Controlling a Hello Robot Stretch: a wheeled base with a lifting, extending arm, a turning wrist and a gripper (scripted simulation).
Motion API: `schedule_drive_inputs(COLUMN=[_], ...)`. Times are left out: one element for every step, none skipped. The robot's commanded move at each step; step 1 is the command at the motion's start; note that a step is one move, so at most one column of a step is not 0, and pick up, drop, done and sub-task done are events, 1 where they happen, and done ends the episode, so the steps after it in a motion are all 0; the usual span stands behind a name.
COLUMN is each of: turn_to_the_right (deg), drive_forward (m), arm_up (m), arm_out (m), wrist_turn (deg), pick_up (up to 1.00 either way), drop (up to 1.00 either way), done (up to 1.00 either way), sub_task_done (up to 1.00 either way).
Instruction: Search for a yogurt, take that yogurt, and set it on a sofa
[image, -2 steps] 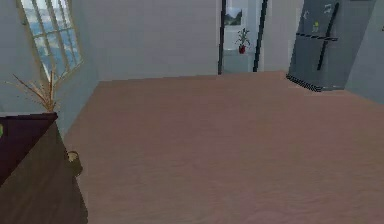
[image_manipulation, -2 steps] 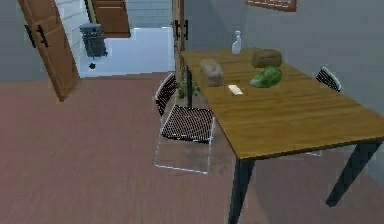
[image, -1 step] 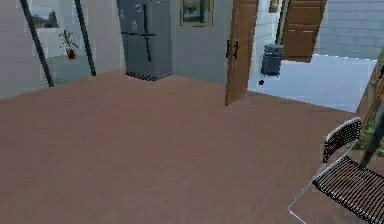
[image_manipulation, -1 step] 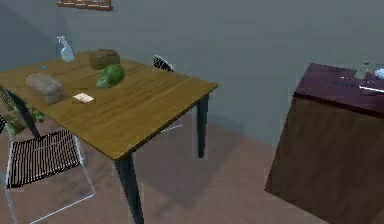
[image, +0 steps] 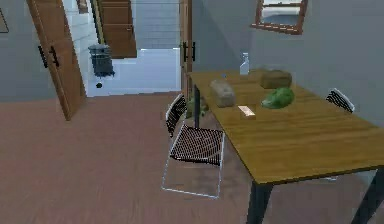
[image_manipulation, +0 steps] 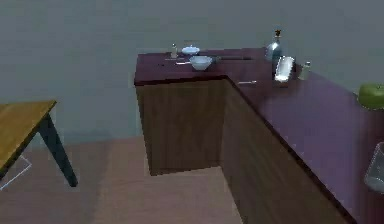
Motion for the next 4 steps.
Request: schedule_drive_inputs(turn_to_the_right=[45.0,6.0,3.0,45.0], drive_forward=[0.0,0.0,0.0,0.0], arm_up=[0.0,0.0,0.0,0.0], arm_out=[0.0,0.0,0.0,0.0], wrist_turn=[0.0,0.0,0.0,0.0], pick_up=[0.0,0.0,0.0,0.0], drop=[0.0,0.0,0.0,0.0], done=[0.0,0.0,0.0,0.0], sub_task_done=[0.0,0.0,0.0,0.0])
